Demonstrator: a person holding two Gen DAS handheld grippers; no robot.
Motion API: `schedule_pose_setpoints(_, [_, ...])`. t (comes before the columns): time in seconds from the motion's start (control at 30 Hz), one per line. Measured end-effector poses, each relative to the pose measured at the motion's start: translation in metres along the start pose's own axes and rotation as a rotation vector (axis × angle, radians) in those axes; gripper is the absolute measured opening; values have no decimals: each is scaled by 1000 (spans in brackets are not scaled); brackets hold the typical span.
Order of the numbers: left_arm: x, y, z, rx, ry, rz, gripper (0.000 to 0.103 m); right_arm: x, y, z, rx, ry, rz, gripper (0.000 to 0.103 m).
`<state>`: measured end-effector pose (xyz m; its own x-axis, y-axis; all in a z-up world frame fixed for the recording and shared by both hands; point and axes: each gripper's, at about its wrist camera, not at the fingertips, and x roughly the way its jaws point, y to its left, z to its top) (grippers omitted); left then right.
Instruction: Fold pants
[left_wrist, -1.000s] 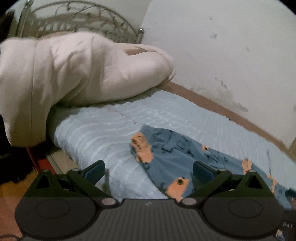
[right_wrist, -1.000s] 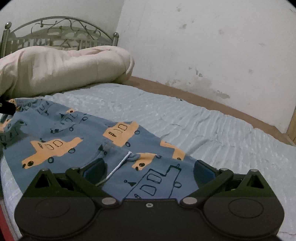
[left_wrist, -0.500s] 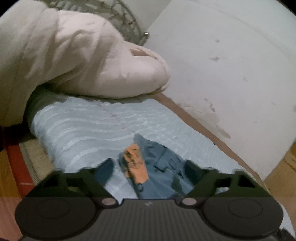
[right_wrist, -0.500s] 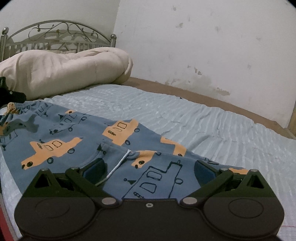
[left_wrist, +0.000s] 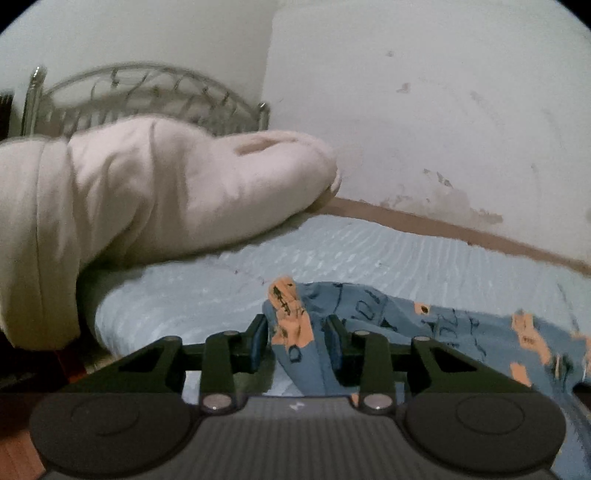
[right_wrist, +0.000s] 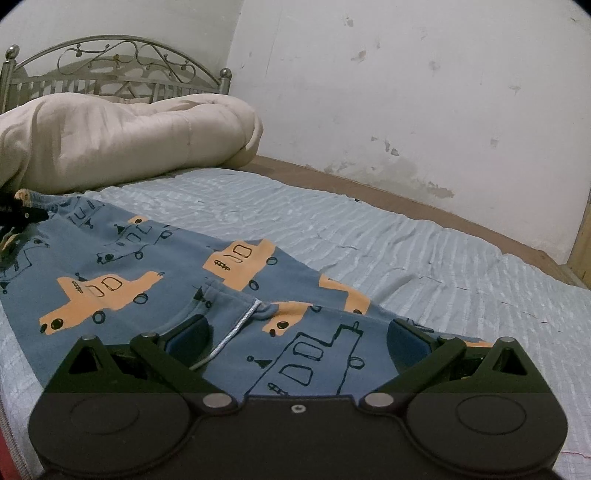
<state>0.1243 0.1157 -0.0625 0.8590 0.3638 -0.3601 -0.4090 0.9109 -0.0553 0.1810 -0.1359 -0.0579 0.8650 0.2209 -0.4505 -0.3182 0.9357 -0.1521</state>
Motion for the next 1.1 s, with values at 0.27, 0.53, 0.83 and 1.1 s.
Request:
schedule_pose_setpoints(0.27, [9, 30, 4, -226, 98, -96, 51, -1, 0, 0, 0, -1, 0, 102])
schedule_pose_setpoints(0.53, [11, 78, -4, -576, 149, -237, 51, -1, 1, 0, -2, -5, -2, 102])
schedule_pose_setpoints(0.83, [15, 62, 6, -527, 175, -185, 39, -4, 5, -2, -26, -38, -27, 102])
schedule_pose_setpoints(1.1, [14, 58, 13, -506, 173, -168, 13, -4, 5, -1, -23, -34, -25, 102])
